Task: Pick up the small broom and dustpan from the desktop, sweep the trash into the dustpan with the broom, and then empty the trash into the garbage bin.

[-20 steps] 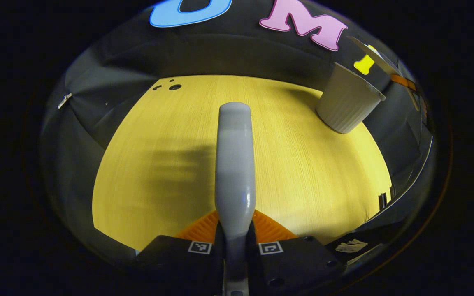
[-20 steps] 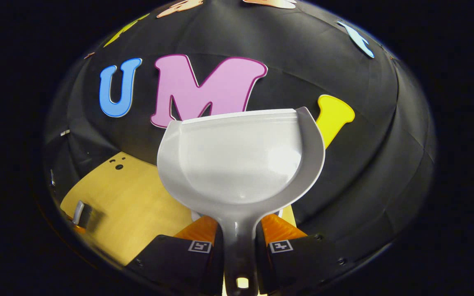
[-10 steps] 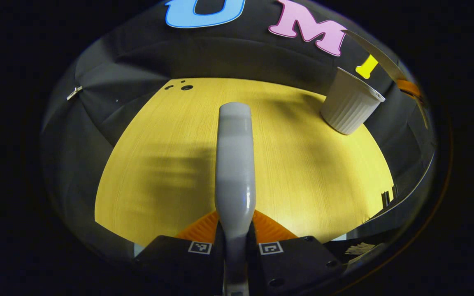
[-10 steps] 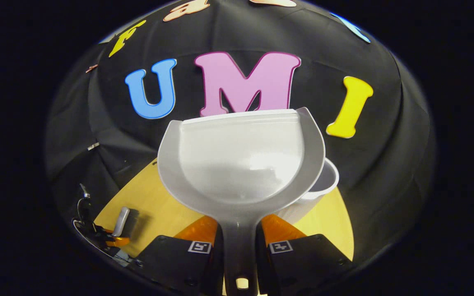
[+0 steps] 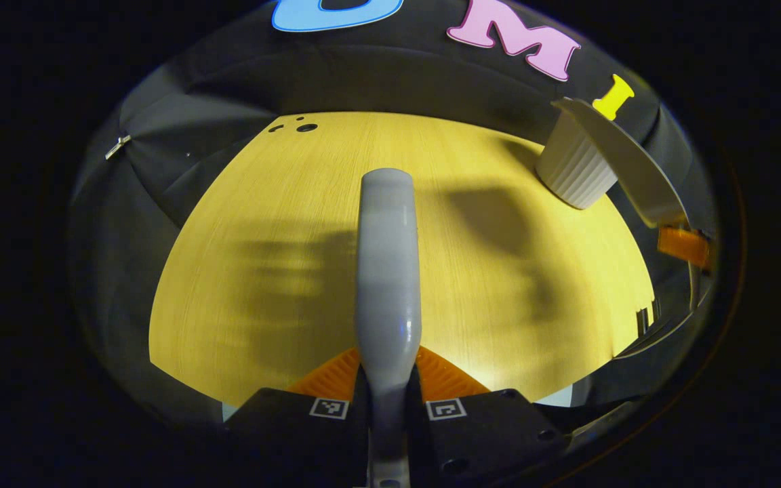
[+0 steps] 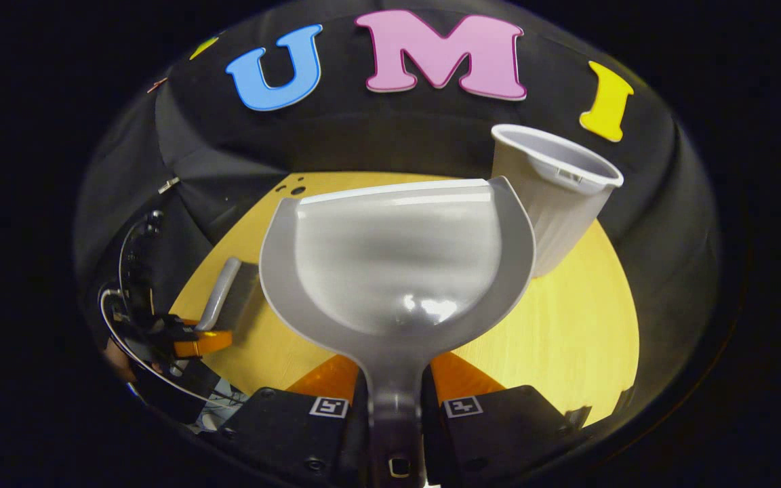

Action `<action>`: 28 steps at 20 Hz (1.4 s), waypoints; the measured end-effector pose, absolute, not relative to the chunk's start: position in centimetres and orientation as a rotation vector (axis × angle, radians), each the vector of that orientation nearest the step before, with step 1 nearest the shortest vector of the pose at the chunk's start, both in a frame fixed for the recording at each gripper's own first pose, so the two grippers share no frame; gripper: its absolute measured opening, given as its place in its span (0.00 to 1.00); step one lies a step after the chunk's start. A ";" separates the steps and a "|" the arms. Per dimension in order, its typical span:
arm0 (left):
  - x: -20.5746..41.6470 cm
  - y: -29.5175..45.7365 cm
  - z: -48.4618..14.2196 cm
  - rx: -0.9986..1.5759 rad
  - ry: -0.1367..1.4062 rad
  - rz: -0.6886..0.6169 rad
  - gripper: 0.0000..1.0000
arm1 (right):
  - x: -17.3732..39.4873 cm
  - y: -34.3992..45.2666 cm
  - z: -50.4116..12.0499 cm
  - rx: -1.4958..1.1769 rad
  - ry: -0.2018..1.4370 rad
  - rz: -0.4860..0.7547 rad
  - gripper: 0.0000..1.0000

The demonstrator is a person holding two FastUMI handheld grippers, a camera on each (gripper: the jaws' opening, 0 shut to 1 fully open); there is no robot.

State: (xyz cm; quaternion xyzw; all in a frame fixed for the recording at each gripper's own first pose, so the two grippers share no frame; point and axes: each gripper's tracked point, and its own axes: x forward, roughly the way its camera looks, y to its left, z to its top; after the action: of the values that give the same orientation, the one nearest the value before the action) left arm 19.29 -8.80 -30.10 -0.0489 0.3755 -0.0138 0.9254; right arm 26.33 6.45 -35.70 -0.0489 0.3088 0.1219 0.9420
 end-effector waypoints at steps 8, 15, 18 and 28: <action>18.3 -8.3 -30.6 -0.037 0.876 -0.033 0.27 | 25.0 6.0 -46.0 -0.068 0.861 0.251 0.36; 17.5 -7.3 -30.9 0.009 0.984 -0.028 0.24 | 24.9 5.6 -48.7 -0.034 0.960 0.249 0.36; 17.5 -6.9 -31.0 0.035 0.991 -0.026 0.31 | 24.9 5.4 -49.0 -0.023 0.990 0.238 0.37; 18.0 -8.2 -30.5 -0.021 0.946 -0.088 0.67 | 25.0 6.3 -48.9 0.031 0.974 0.231 0.83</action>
State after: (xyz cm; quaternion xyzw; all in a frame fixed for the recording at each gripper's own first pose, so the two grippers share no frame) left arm 17.97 -8.22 -30.48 -0.0103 0.4553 -0.0426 0.8893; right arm 24.95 6.27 -48.85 0.0148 0.4668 0.1105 0.8773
